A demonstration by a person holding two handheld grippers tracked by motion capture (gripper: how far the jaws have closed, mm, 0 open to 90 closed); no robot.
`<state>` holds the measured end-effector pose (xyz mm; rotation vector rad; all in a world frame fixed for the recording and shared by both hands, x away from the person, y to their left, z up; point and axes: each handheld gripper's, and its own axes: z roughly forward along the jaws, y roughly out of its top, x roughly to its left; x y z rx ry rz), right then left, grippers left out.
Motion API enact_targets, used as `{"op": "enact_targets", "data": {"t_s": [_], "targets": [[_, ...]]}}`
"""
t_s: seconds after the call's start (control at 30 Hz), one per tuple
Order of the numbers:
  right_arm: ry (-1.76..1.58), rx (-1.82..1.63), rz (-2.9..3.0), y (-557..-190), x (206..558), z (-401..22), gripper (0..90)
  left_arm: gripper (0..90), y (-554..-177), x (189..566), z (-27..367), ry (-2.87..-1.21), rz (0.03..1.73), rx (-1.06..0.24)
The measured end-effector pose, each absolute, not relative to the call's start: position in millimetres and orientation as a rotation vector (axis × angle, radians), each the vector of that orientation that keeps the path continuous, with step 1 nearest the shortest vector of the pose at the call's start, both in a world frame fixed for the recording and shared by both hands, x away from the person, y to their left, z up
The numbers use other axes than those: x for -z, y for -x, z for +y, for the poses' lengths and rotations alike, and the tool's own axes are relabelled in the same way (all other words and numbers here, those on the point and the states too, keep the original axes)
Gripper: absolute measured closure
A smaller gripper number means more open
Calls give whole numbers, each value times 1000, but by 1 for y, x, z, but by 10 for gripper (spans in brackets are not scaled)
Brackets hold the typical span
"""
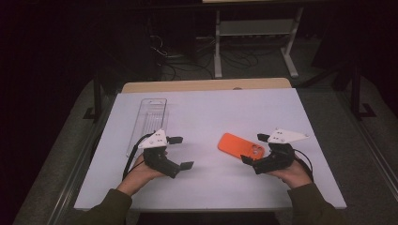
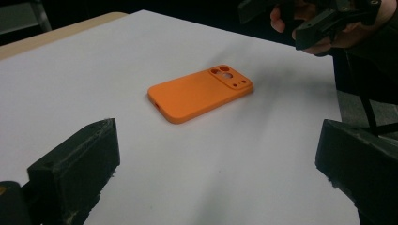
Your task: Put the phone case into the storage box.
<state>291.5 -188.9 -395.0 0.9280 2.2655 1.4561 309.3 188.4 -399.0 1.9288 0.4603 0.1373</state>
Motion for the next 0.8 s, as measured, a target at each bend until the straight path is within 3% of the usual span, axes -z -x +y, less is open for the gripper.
{"op": "enact_targets", "data": {"t_s": [0.8], "targets": [[-941, -1432, 2279, -313, 389, -194, 0, 0, -307, 407, 185, -1959, 445, -124]]}}
